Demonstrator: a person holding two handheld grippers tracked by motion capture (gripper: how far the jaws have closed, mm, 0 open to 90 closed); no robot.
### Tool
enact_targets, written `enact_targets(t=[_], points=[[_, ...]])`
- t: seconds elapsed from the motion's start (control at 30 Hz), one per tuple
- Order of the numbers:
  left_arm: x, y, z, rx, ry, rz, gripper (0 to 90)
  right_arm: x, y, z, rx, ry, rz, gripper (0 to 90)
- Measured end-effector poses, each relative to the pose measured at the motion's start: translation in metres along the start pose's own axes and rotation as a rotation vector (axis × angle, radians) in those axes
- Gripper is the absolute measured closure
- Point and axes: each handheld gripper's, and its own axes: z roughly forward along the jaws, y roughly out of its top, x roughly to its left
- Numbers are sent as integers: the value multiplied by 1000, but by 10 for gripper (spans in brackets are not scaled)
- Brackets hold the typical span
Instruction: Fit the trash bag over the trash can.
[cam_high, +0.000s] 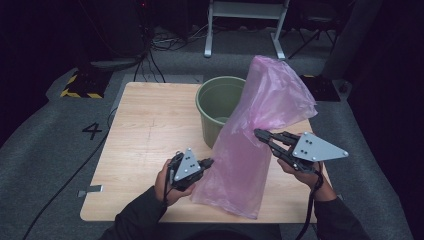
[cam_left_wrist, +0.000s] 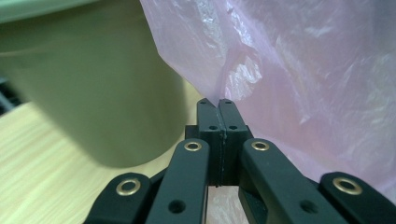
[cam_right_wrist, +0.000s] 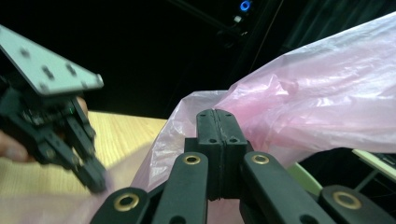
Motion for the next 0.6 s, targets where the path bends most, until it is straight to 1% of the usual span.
enact_targets(t=[0.03, 0.07, 0.13, 0.17, 0.2, 0.23, 0.27, 0.3, 0.33, 0.37, 0.4, 0.43, 0.47, 0.5, 0.53, 0.57, 0.6], points=[[5, -2, -13, -16, 19, -10, 900, -1, 0, 5, 11, 7, 15, 900], [5, -2, -13, -16, 19, -10, 900, -1, 0, 5, 11, 7, 15, 900], [9, -3, -26, -28, 35, -8, 900, -4, -2, 14, 27, 11, 31, 900], [11, -4, -34, -42, 51, -7, 900, -7, -5, 23, 47, 17, 54, 900], [11, -4, -34, -42, 51, -7, 900, -7, -5, 23, 47, 17, 54, 900], [11, -5, -39, -46, 57, -7, 900, -8, -6, 28, 64, 18, 65, 900], [12, -5, -42, -51, 61, -6, 900, -11, -9, 36, 86, 26, 86, 900], [12, -5, -48, -56, 66, 12, 900, -13, -10, 41, 99, 31, 101, 900], [12, -5, -48, -56, 66, 12, 900, -13, -10, 41, 99, 31, 101, 900], [11, -5, -52, -71, 61, 13, 900, -15, -11, 45, 110, 38, 113, 900], [11, -5, -55, -74, 61, 19, 900, -18, -12, 53, 135, 43, 131, 900], [11, -5, -60, -79, 71, 30, 900, -19, -12, 57, 150, 46, 141, 900], [11, -5, -60, -79, 71, 30, 900, -19, -12, 57, 150, 46, 141, 900], [10, -4, -63, -81, 79, 41, 900, -19, -13, 60, 158, 50, 148, 900], [9, -4, -65, -87, 88, 49, 900, -20, -14, 65, 175, 54, 158, 899], [9, -3, -68, -86, 94, 56, 900, -21, -16, 70, 204, 59, 168, 889], [10, -3, -69, -88, 94, 57, 900, -21, -19, 74, 229, 73, 181, 862]])
